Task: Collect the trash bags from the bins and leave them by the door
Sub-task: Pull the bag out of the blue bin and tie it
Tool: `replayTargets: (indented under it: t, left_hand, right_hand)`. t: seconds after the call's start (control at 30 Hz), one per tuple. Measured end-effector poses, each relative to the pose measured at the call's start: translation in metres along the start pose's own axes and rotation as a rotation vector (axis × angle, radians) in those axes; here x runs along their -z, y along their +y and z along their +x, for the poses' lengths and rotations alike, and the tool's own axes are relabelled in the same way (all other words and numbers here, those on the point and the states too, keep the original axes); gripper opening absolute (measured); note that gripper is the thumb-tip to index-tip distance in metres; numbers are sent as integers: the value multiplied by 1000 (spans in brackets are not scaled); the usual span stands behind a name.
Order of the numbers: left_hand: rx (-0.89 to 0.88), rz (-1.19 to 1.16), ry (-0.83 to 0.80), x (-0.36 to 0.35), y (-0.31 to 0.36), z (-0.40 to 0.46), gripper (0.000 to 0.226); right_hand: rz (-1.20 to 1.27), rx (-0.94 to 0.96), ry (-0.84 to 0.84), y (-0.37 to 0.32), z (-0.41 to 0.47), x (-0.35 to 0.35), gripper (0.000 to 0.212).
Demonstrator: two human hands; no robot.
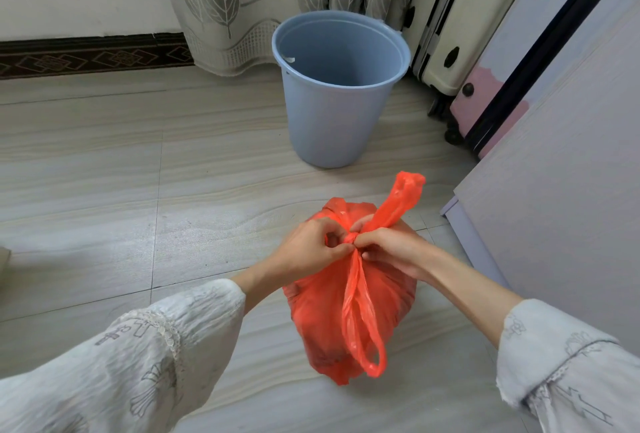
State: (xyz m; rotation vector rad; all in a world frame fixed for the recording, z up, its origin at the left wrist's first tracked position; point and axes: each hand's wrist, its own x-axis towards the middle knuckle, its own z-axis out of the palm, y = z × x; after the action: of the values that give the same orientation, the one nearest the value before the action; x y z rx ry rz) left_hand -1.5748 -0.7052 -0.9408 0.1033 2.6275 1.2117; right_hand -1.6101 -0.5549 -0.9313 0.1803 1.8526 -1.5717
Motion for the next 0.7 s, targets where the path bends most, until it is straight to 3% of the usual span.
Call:
replayTargets:
  t: [0.1, 0.23, 0.4, 0.53, 0.6, 0.7]
  left_hand:
    - [-7, 69, 11, 2, -1, 0, 10]
    - [24, 96, 39, 5, -2, 0, 10]
    - [179, 65, 124, 8, -3, 1, 10]
    - [239, 235, 152, 14, -7, 1, 23]
    - [220, 299, 154, 14, -6, 0, 22]
    - [182, 98, 91, 13, -7, -1, 19]
  right_hand:
    - [100, -56, -72, 0, -3, 5, 21]
    - [106, -41, -37, 0, -3, 3, 18]
    - [153, 6, 6, 2, -1, -9, 17]
    - [214, 36, 7, 2, -4, -20, 10]
    - [220, 55, -10, 1, -5, -19, 17]
    - [248, 53, -50, 0, -6, -10, 24]
